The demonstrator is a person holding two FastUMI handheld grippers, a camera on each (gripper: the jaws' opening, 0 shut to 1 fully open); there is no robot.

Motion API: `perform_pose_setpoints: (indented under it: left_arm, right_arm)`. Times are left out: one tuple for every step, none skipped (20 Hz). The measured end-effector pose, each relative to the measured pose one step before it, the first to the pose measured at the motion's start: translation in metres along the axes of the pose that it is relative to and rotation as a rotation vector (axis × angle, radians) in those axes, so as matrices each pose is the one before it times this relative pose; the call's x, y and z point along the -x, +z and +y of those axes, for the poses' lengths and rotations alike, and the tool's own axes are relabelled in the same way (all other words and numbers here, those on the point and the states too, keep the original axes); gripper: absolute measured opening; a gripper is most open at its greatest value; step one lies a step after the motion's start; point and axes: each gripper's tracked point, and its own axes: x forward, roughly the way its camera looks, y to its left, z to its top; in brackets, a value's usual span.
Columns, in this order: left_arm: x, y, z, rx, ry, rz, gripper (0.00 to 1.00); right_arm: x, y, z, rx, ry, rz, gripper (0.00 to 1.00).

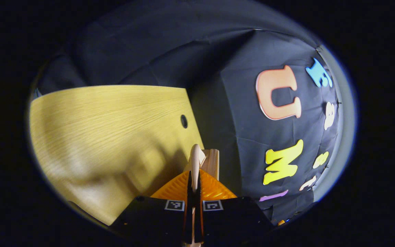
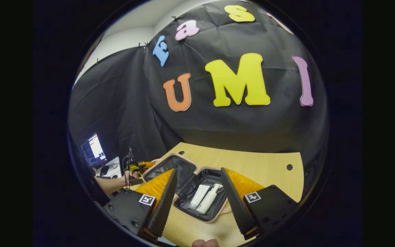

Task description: First open the suitcase, pack the skin care products into it, and then close the suitcase.

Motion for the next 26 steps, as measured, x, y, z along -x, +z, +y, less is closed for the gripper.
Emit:
perform_pose_setpoints:
  left_arm:
    - [0.00188,-0.00068,-0.01820,-0.04128,-0.01390,-0.00074,0.05]
    - [0.00332,-0.00046,-0.02209,-0.04096,-0.02048,-0.00371,0.05]
    - [0.00054,0.00116,-0.02387,-0.04194,-0.02343,-0.00578,0.05]
    - [0.00077,-0.00034,-0.01984,-0.04893,-0.01646,-0.00777,0.05]
    - [-0.00089,-0.00307,-0.01452,-0.04839,-0.00271,-0.00296,0.05]
    - [-0.00026,-0.00522,-0.01711,-0.03906,-0.00288,0.00362,0.05]
    - [0.00179,-0.00362,-0.02068,-0.02838,-0.01581,-0.01137,0.05]
    - [0.00174,-0.00233,-0.02053,-0.01898,-0.01944,-0.01011,0.05]
    - [-0.00176,-0.00454,-0.01877,-0.01715,-0.00454,-0.00875,0.05]
    - [-0.00199,-0.00779,-0.01118,-0.02469,0.02817,-0.00821,0.05]
    - [-0.00337,-0.00993,-0.01088,-0.04161,0.04566,-0.01096,0.05]
    - [-0.00014,-0.00393,-0.01203,-0.03470,0.01670,-0.01286,0.05]
    - [0.00000,-0.00541,-0.01468,-0.02028,0.00129,-0.00376,0.05]
    - [0.00313,-0.00896,-0.01520,-0.01924,-0.00233,0.00399,0.05]
    - [0.00013,-0.01326,-0.01957,-0.03966,-0.00445,0.00966,0.05]
    - [-0.00069,-0.01441,-0.01673,-0.04766,-0.00114,0.00978,0.05]
    - [-0.00632,-0.01110,-0.01661,-0.05853,-0.00036,0.00746,0.05]
    - [-0.00350,-0.01105,-0.01686,-0.06191,0.00056,0.00130,0.05]
    - [-0.00140,-0.01202,-0.01761,-0.05471,0.00080,0.00374,0.05]
    - [-0.00395,-0.01090,-0.01718,-0.04421,-0.00622,0.00730,0.05]
    - [-0.00627,-0.01251,-0.01564,-0.04122,-0.00548,0.01147,0.05]
    - [-0.00270,-0.01100,-0.00942,-0.05119,0.01655,-0.00038,0.05]
    - [-0.00279,-0.00864,-0.00706,-0.07129,0.01929,-0.00876,0.05]
    - [-0.00235,-0.00648,-0.00917,-0.06105,0.01318,-0.00790,0.05]
    - [-0.00110,-0.00620,-0.01014,-0.03756,0.00148,0.00919,0.05]
    - [-0.00537,-0.01290,-0.01527,-0.03844,-0.01639,0.02656,0.05]
  right_arm:
    - [0.00540,0.00208,-0.00233,-0.00970,-0.00026,-0.01362,0.76]
    - [0.00774,0.00129,-0.00389,-0.00725,0.00153,-0.01029,0.76]
    - [0.00685,0.00339,-0.00364,-0.00837,-0.00125,-0.01328,0.76]
    - [0.00675,0.00389,-0.00623,-0.00944,-0.00209,-0.01761,0.76]
    - [0.00707,0.00432,-0.00530,-0.00901,-0.00350,-0.01879,0.76]
    - [0.00576,0.00454,-0.00705,-0.00902,-0.01311,-0.01969,0.76]
    - [0.00581,0.00516,-0.00956,-0.00859,-0.01874,-0.02032,0.76]
    - [0.00550,0.00440,-0.01060,-0.00480,-0.02370,-0.02339,0.76]
    - [0.00584,0.00350,-0.00888,0.01772,-0.02050,-0.02019,0.76]
    - [0.00774,0.00260,-0.00704,0.03050,-0.02412,-0.01667,0.76]
    - [0.00749,0.00194,-0.00583,0.04055,-0.02170,-0.01612,0.76]
    - [0.00548,0.00090,-0.00071,0.02816,-0.00413,-0.00786,0.76]
    - [0.00522,0.00145,0.00004,0.02106,-0.00232,-0.00966,0.71]
    - [0.00473,0.00164,0.00044,0.01565,-0.00094,-0.00901,0.76]
    - [0.00427,0.00215,-0.00027,0.00765,-0.00307,-0.01253,0.76]
    - [-0.00358,0.00159,-0.00237,0.00504,-0.00755,-0.01181,0.76]
    - [0.00145,0.00154,-0.00149,0.00056,-0.00318,-0.00542,0.71]
    - [0.00280,0.00022,-0.00292,0.00380,-0.01002,0.00678,0.76]
    - [0.00623,-0.00114,-0.00603,0.00490,-0.01240,0.00756,0.76]
    - [0.00744,-0.00173,-0.01134,0.00013,-0.01236,0.00450,0.76]
    - [0.00615,-0.00136,-0.00874,-0.00215,-0.01435,0.00263,0.76]
    - [0.00523,-0.00074,-0.01014,-0.00292,-0.01997,0.00049,0.76]
    - [0.00351,-0.00107,-0.01112,0.00058,-0.02711,0.00316,0.76]
    - [0.00168,-0.00193,-0.01172,-0.00119,-0.03195,0.00171,0.76]
    - [0.00386,-0.00072,-0.01041,-0.00901,-0.02551,0.00062,0.76]
    - [0.00472,-0.00283,-0.01032,-0.01671,-0.02706,0.00584,0.76]
